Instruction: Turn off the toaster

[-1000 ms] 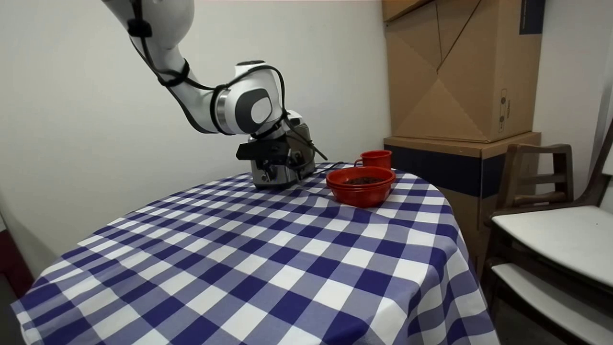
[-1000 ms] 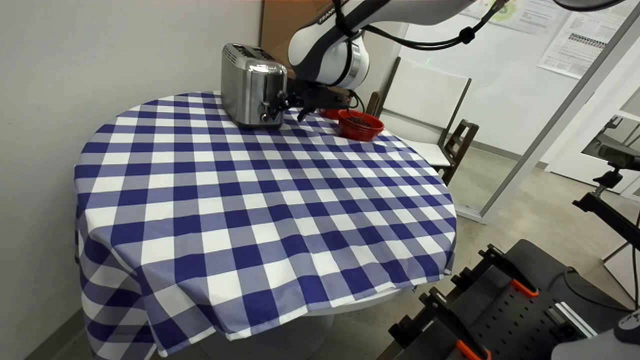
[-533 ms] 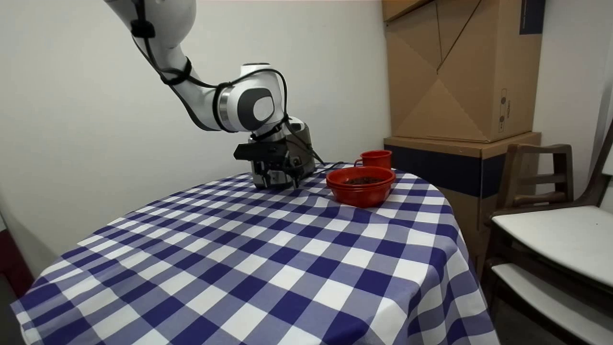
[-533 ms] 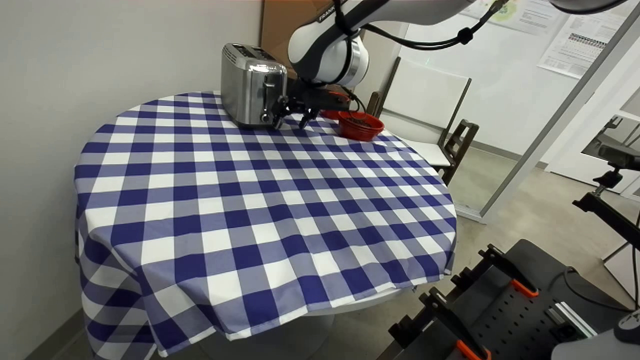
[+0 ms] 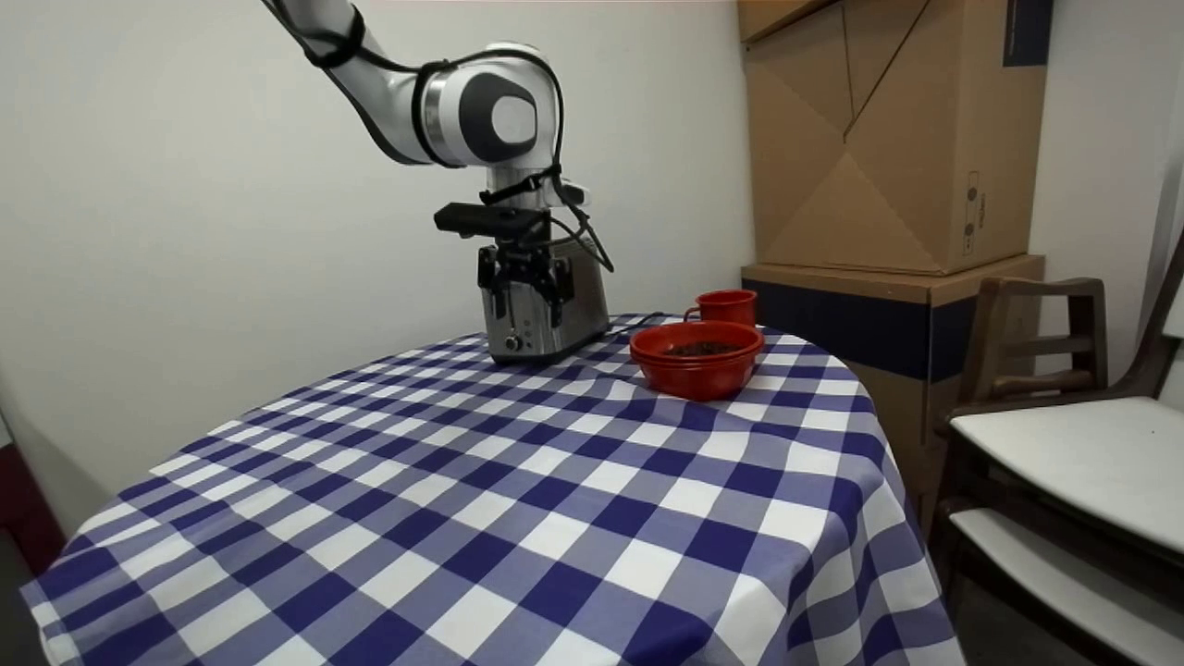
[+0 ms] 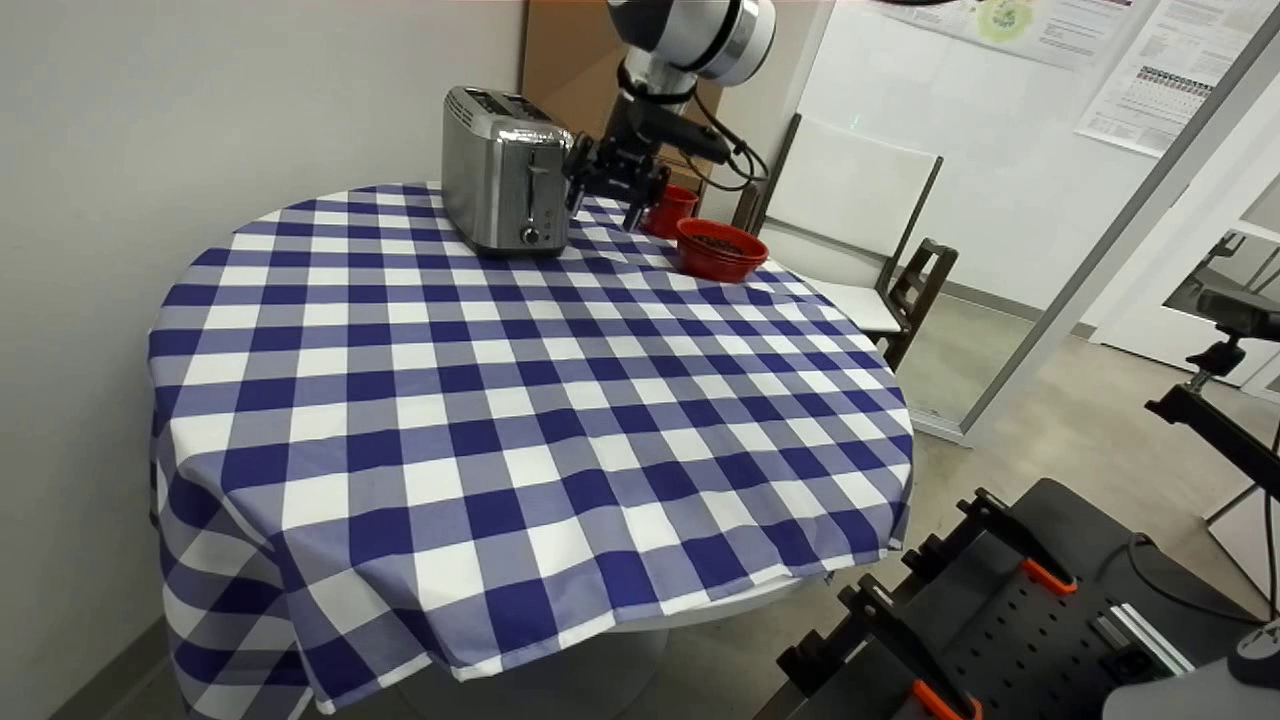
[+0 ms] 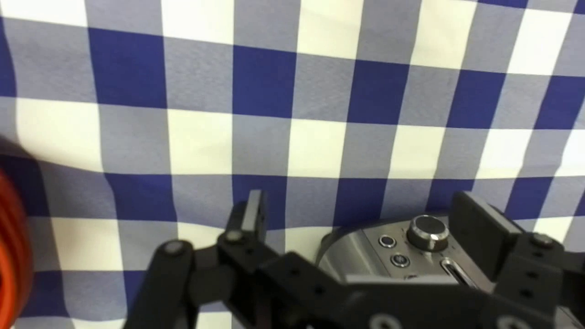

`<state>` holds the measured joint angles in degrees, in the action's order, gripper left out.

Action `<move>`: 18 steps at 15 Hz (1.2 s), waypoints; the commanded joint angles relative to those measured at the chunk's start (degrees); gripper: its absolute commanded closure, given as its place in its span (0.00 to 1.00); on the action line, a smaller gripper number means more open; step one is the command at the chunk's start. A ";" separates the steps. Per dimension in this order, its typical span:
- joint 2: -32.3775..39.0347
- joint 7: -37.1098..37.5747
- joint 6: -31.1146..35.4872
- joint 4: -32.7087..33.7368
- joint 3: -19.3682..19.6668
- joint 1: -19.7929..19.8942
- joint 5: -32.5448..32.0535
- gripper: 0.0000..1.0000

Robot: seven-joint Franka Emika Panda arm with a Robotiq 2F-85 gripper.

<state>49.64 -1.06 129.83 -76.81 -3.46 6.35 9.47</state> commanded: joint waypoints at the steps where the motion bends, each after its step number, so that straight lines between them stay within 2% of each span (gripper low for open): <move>1: -12.19 -2.02 0.85 -13.23 -0.68 1.06 1.96 0.00; 8: -29.95 -10.03 2.76 -32.14 -0.81 1.03 2.98 0.00; 11: -38.33 -16.44 6.10 -40.86 -0.66 0.58 2.27 0.00; 15: -49.81 -22.82 13.09 -52.95 -0.33 -0.05 5.86 0.00; 16: -42.25 -19.64 9.59 -44.56 0.72 -0.94 3.41 0.00; 18: -46.92 -20.79 11.07 -49.39 1.18 -1.46 4.25 0.00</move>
<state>2.68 -21.94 141.06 -126.36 -3.90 6.53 13.72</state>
